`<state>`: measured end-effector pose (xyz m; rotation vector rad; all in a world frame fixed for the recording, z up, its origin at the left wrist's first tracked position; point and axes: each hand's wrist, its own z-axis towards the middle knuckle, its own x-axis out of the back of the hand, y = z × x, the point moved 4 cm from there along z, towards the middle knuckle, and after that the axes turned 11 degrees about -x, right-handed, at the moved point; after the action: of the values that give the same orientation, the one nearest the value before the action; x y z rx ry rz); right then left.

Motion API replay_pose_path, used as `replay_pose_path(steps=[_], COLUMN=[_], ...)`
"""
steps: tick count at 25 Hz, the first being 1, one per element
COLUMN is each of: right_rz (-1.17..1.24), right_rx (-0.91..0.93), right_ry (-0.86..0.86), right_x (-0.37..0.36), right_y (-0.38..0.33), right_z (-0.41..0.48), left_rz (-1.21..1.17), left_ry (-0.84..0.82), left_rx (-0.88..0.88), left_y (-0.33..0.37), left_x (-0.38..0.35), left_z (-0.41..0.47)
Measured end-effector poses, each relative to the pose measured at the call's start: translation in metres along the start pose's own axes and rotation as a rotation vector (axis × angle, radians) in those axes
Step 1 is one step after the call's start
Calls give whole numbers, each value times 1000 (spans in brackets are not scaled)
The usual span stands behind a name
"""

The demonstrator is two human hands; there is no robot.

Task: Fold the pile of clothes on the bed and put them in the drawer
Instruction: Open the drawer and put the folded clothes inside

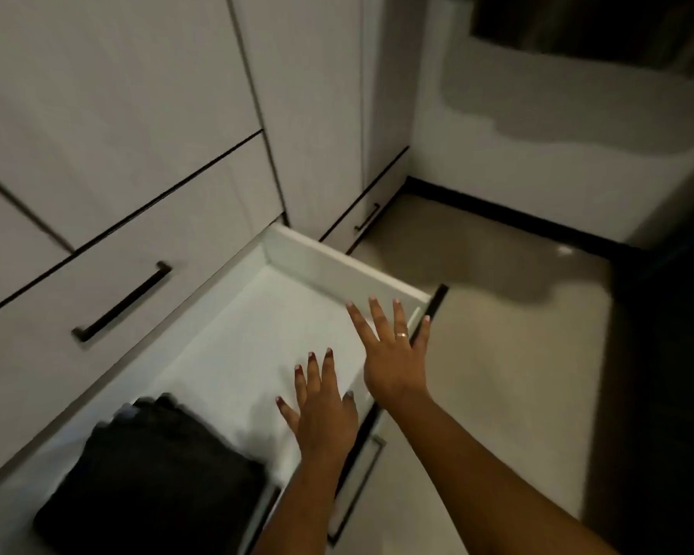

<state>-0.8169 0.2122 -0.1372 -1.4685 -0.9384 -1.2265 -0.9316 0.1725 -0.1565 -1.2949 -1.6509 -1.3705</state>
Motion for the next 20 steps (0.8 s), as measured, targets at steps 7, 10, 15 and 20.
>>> replay_pose_path(steps=[7, 10, 15, 20], right_rz=[-23, -27, 53, 41], right_rx=[-526, -751, -1150, -1401], right_ry=[146, 175, 222, 74], right_x=[129, 157, 187, 144], right_y=[312, 447, 631, 742], right_z=[-67, -130, -269, -375], left_rz=[51, 113, 207, 295], left_ry=[-149, -273, -441, -628], left_rx=[-373, -461, -780, -945], left_y=[299, 403, 548, 613], left_x=[-54, -102, -195, -295], left_z=[-75, -130, -236, -303])
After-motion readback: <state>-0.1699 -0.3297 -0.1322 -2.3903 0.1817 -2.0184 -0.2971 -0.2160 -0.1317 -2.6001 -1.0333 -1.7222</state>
